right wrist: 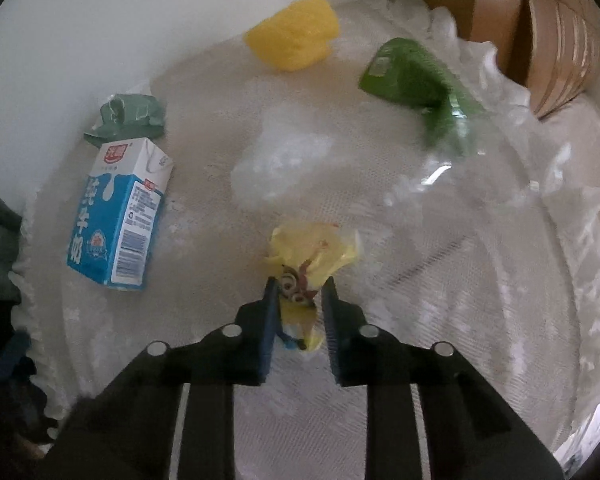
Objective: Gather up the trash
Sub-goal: 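Grasp the yellow snack wrapper with the right tool while the left tool grasps clear plastic, then carry both items to the green wastebasket and open both tools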
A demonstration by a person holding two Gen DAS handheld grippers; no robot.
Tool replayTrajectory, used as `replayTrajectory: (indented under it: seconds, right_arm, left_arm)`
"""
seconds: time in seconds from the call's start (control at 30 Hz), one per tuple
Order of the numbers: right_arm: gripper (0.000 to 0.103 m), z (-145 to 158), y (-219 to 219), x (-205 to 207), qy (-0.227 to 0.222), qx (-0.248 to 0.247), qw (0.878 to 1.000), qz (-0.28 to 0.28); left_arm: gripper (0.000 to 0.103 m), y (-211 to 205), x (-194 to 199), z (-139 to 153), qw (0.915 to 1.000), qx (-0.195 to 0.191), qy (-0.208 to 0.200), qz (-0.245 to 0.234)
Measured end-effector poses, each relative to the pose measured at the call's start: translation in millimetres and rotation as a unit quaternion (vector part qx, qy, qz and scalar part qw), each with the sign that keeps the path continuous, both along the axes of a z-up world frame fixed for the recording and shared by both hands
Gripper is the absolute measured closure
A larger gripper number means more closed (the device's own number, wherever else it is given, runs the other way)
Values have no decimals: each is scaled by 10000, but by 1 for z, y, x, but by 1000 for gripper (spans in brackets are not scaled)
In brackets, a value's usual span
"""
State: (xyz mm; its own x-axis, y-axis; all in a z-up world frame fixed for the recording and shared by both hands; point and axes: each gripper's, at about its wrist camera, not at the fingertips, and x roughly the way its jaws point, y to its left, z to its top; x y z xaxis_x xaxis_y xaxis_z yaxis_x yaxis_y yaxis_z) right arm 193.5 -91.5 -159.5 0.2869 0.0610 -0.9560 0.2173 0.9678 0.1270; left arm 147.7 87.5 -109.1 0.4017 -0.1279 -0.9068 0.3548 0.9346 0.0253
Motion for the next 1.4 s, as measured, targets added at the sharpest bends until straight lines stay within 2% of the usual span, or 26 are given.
replayTrajectory:
  seconds: [0.07, 0.17, 0.3, 0.4, 0.5, 0.57, 0.67, 0.73, 0.83, 1.03, 1.27, 1.4]
  right_arm:
    - [83, 12, -12, -14, -132, 154, 9998, -68]
    - [83, 28, -31, -39, -260, 99, 9993, -253]
    - [83, 38, -54, -69, -277, 98, 9978, -596]
    - [82, 40, -69, -92, -289, 126, 9966, -755]
    - [81, 38, -80, -105, -290, 207, 9953, -899]
    - [80, 38, -86, -115, -286, 266, 9948, -940]
    - [80, 38, -87, -122, -309, 346, 9944, -945]
    - [80, 41, -85, -126, -362, 384, 9944, -917]
    - [80, 46, -79, -131, -448, 423, 9950, -790]
    - [80, 53, -71, -153, -512, 370, 9971, -422]
    - [80, 47, -76, -205, -360, 309, 9988, -150]
    - [80, 42, -95, -241, -307, 337, 9986, -272]
  left_arm:
    - [8, -12, 11, 1, 9998, -111, 20, -155]
    - [8, -34, 27, 0, 9991, -273, 50, -330]
    - [10, -87, 57, -10, 9972, -221, 84, -704]
    - [23, -118, 75, -23, 9961, -129, 208, -843]
    - [42, -141, 89, -38, 9961, -11, 305, -831]
    - [64, -148, 96, -48, 9959, -7, 428, -802]
    - [76, -146, 95, -49, 9959, -73, 481, -765]
    - [79, -142, 91, -43, 9955, -148, 488, -797]
    - [80, -130, 74, -27, 9962, -190, 359, -773]
    - [80, -100, 13, 5, 9974, -248, 191, -646]
    - [80, -87, -69, 13, 9977, -152, 367, -542]
    - [80, -110, -116, 11, 9952, -71, 503, -835]
